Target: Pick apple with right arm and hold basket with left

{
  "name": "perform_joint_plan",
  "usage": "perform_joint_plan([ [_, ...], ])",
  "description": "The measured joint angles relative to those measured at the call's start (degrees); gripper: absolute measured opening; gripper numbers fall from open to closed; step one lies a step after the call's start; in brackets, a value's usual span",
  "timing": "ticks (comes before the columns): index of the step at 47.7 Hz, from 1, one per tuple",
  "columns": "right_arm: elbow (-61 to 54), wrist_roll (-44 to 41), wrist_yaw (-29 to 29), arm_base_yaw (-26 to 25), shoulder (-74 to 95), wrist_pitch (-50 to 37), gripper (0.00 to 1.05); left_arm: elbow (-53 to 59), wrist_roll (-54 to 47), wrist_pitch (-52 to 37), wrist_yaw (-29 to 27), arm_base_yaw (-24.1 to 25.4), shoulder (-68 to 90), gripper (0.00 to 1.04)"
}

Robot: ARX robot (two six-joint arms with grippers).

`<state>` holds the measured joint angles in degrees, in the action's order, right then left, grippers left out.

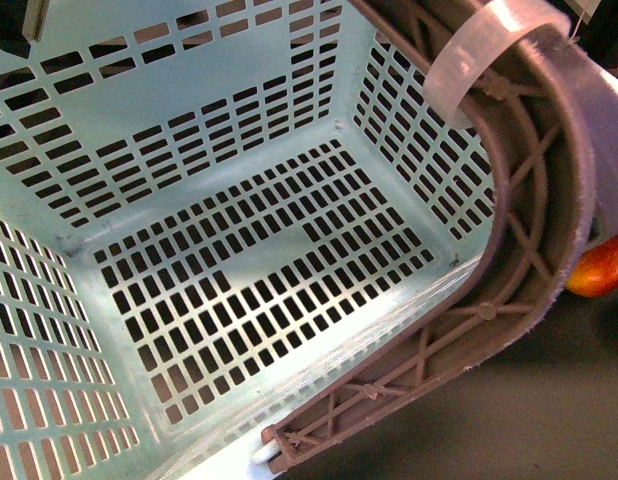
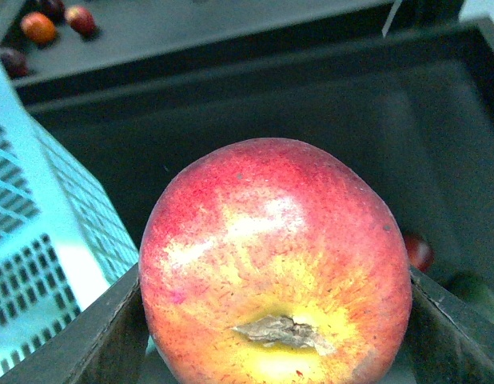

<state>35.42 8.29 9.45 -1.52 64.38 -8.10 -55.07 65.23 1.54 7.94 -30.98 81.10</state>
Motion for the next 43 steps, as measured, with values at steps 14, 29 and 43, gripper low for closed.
perform_joint_plan([
  [14, 5.5, 4.8, -4.5, 17.6, 9.5, -4.5, 0.74, 0.0, 0.0, 0.0, 0.2, 0.0, 0.0, 0.05],
  [29, 6.4, 7.0, -7.0, 26.9, 16.2, -4.8, 0.75, 0.0, 0.0, 0.0, 0.0, 0.0, 0.0, 0.05],
  [43, 6.4, 7.6, -13.0, 25.3, 14.1, -4.3, 0.96, 0.0, 0.0, 0.0, 0.0, 0.0, 0.0, 0.05],
])
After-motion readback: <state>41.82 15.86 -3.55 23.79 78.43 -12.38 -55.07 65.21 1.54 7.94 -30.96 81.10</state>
